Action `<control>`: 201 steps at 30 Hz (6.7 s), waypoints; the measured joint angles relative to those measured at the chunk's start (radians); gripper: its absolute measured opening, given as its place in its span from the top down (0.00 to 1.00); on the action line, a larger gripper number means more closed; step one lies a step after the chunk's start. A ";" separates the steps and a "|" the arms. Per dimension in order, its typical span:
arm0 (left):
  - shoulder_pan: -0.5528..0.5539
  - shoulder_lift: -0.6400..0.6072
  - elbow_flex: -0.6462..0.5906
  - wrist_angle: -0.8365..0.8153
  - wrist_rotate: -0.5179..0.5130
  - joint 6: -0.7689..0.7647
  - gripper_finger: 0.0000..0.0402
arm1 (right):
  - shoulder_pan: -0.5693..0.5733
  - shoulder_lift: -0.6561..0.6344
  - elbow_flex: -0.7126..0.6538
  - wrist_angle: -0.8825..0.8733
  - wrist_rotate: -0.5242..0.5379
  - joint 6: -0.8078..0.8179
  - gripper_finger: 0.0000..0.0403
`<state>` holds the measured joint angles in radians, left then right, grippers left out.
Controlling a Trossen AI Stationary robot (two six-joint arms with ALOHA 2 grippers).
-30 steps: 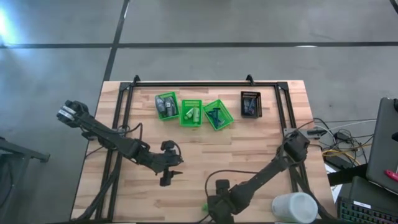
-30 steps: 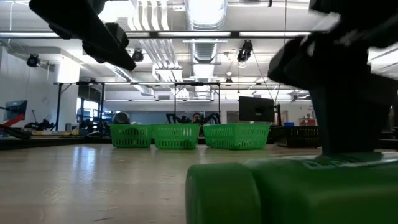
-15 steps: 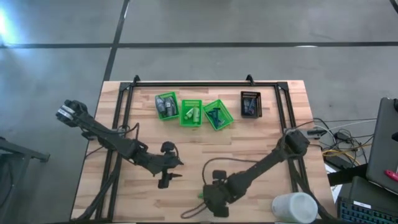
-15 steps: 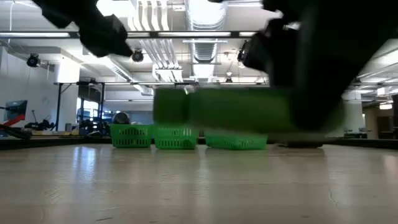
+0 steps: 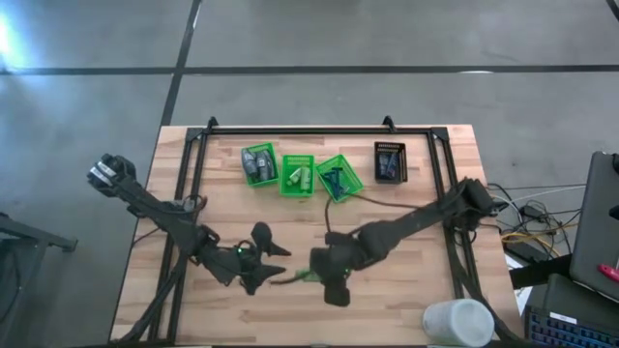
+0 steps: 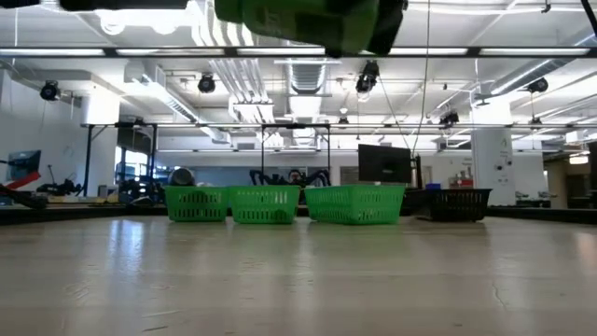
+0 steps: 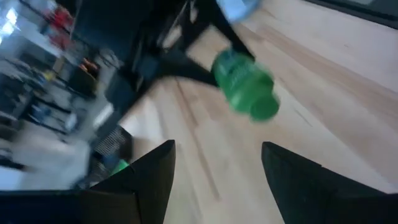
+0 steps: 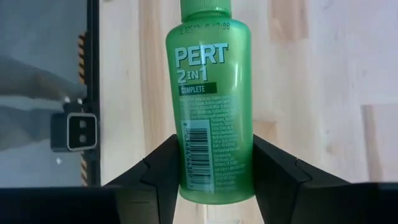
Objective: Pick & Place Travel size toiletries
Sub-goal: Put the shampoo into the middle green bin, then return to Home Position
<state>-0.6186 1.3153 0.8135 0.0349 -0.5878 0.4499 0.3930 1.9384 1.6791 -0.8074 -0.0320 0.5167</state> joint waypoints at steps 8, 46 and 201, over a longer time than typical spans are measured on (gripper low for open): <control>0.008 0.038 0.000 0.147 -0.002 0.156 0.39 | -0.074 -0.052 0.000 0.004 -0.030 -0.001 0.62; 0.065 0.196 0.113 0.144 -0.031 0.256 0.72 | -0.126 -0.057 0.016 0.046 -0.158 -0.057 0.48; 2.139 -0.647 -0.148 0.195 1.793 -0.739 0.37 | -0.903 -0.832 -0.690 0.727 0.262 -0.486 0.69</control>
<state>1.5202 0.6688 0.6655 0.2298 1.2057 -0.2887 -0.5102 1.1061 0.9890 -0.0807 0.2302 0.0303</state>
